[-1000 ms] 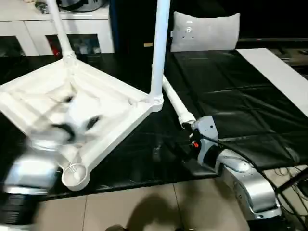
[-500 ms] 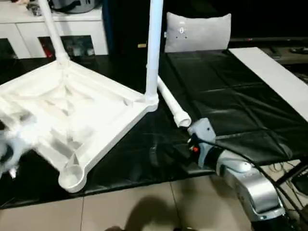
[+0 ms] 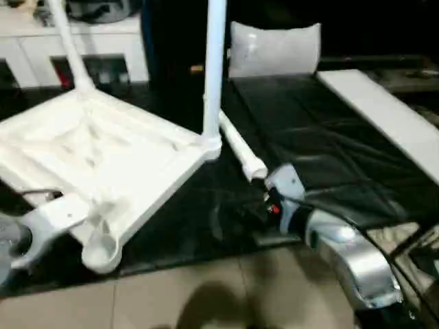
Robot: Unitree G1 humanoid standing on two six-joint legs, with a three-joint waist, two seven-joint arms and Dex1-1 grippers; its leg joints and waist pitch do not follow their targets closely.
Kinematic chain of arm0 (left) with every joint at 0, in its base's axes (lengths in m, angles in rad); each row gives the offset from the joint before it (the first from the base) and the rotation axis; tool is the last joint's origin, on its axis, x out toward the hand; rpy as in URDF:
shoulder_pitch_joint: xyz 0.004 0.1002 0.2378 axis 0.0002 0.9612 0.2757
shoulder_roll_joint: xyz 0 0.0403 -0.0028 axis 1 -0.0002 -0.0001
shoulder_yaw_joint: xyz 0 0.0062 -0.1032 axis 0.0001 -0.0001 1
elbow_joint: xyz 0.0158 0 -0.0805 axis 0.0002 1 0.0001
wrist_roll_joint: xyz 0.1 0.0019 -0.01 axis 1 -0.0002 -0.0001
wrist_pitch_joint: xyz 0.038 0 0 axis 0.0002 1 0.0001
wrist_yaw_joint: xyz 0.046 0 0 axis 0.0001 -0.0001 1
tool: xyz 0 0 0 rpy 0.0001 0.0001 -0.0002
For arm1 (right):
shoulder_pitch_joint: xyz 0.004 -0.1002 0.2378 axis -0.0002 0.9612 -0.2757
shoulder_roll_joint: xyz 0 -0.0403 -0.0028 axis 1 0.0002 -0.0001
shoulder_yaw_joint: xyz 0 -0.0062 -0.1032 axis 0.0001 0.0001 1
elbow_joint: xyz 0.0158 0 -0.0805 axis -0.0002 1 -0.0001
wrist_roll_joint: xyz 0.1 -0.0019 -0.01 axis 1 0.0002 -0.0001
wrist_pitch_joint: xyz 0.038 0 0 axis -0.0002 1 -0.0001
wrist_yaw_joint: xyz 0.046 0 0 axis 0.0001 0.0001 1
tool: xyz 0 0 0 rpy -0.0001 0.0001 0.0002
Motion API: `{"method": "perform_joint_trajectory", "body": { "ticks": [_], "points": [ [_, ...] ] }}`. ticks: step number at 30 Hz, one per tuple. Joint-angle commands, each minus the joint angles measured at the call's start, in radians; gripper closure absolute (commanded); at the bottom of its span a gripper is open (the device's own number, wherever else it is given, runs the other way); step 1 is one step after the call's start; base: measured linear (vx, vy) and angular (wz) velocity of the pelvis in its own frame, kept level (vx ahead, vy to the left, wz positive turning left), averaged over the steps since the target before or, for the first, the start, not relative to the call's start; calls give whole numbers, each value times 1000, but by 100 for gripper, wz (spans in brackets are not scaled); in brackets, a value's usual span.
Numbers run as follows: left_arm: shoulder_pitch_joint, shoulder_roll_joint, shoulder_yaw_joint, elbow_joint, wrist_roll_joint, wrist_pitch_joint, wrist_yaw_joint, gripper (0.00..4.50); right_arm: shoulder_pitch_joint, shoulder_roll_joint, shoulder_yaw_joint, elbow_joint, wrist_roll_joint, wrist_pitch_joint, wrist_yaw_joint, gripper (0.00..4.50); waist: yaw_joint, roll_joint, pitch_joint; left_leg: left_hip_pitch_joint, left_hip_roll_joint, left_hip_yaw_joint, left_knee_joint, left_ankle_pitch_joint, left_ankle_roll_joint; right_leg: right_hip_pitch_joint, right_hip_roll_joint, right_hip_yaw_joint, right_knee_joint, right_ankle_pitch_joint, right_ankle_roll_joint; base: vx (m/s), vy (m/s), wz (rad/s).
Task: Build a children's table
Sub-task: Move table base
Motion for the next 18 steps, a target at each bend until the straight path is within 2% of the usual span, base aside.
{"method": "perform_joint_trajectory", "body": {
  "ticks": [1, 2, 3, 4, 5, 6, 7, 8, 9, 10, 11, 12, 13, 14, 15, 16, 17, 18],
  "points": [
    [-27, -69, -39, 46, -42, -24, 22, 282, 1, 1, 10, -7, -1, -6, -2, 0, 0, 13, -23, 37, -11, -54, 63, -166, 13, -31, -153, 77, -248, -1058, -21, 38, -63, -12],
    [-36, -87, -42, 54, -45, -31, 30, 282, 3, 1, 10, -8, -1, -6, -3, 0, 11, 29, -30, 26, 15, -62, -12, -273, -8, -8, -107, 38, -206, -900, -34, 0, 0, 0],
    [-52, -122, -39, 71, -52, -39, 50, 282, 6, 0, 9, -11, 0, -5, -3, 0, 2, 32, -24, 20, 24, -63, -49, -387, -24, -4, -69, 15, -189, -817, -32, 0, 0, 0],
    [-66, -155, -30, 89, -57, -44, 71, 282, 8, 0, 8, -13, 0, -4, -5, 0, -4, 51, -32, 25, 45, -74, -82, -588, -51, 7, -38, 2, -166, -639, -36, 0, 0, 0],
    [-87, -190, -22, 118, -60, -67, 104, 282, 9, 0, 5, -16, 2, -2, -7, 0, -3, 64, -35, 33, 52, -79, -95, -660, -59, 9, -32, 4, -157, -566, -48, -21, 66, 10],
    [-97, -205, -19, 130, -60, -77, 118, 282, 10, -1, 4, -17, 2, -1, -8, 0, -4, 68, -38, 38, 57, -79, -114, -731, -62, 20, -31, 9, -149, -463, -72, -29, 65, 15],
    [-127, -254, 3, 171, -58, -107, 174, 282, 11, -1, 2, -18, 4, -1, -9, 0, -5, 75, -35, 28, 58, -74, -130, -755, -67, 32, -33, 10, -144, -422, -83, -29, 65, 15],
    [-145, -283, 18, 194, -55, -123, 206, 282, 12, -2, 1, -18, 5, -2, -10, 0, -1, 70, -36, 34, 55, -65, -135, -766, -67, 34, -37, 7, -151, -443, -77, -41, 62, 11],
    [-172, -361, 79, 229, -68, -132, 258, 282, 15, -1, 0, -18, 4, -5, -9, 0, -3, 70, -35, 34, 52, -61, -135, -763, -68, 34, -39, 7, -154, -461, -75, -52, 51, 8],
    [-174, -367, 84, 232, -69, -132, 262, 282, 15, -1, 0, -18, 4, -5, -9, 0, -7, 67, -32, 32, 49, -57, -135, -753, -70, 38, -43, -4, -169, -515, -57, -52, 51, 8],
    [-180, -390, 101, 241, -82, -147, 266, 282, 18, -1, 0, -19, 4, -4, -9, 0, -6, 61, -31, 33, 48, -53, -135, -751, -68, 36, -43, -11, -177, -550, -43, -64, 35, 4],
    [-184, -405, 109, 251, -86, -154, 276, 282, 19, -1, 0, -20, 4, -4, -9, 0, -9, 66, -29, 13, 53, -51, -153, -769, -68, 56, -37, -25, -160, -566, -30, -93, 20, -4],
    [-186, -408, 106, 261, -86, -182, 282, 282, 19, -1, 1, -20, 3, -4, -10, 0, 20, 85, -26, -98, 81, -33, -262, -882, -84, 144, 1, -28, 31, -414, -46, -93, 20, -4],
    [-189, -410, 105, 269, -85, -199, 287, 282, 19, -1, 1, -19, 3, -4, -11, 0, 91, 76, -44, -124, 56, 45, -261, -814, -69, 130, 31, -2, 90, -221, -44, -112, -7, 6],
    [-189, -410, 104, 272, -84, -203, 288, 282, 19, -1, 1, -19, 3, -4, -11, 0, 64, 40, -53, -54, 41, 53, -228, -663, -63, 87, 7, 45, 55, -394, -30, -36, -104, 14],
    [-198, -433, 127, 290, -93, -225, 314, 282, 17, 0, 3, -16, 3, -5, -11, 0, 42, -26, -29, 100, -11, -33, 105, -224, -47, -103, -157, 106, -242, -1028, 0, -36, -104, 14],
    [-204, -449, 145, 304, -102, -243, 334, 282, 15, 1, 4, -13, 2, -6, -12, 0, 40, 2, -16, 63, -26, -72, 121, -59, -2, -96, -155, 142, -261, -1130, -29, 100, -132, 1],
    [-213, -482, 189, 315, -118, -253, 378, 282, 13, 3, 6, -9, 2, -7, -11, 0, 53, 3, -33, -24, -29, -102, 85, -33, 10, 40, -152, 148, -194, -964, -73, 141, -16, -8]
  ]
}}
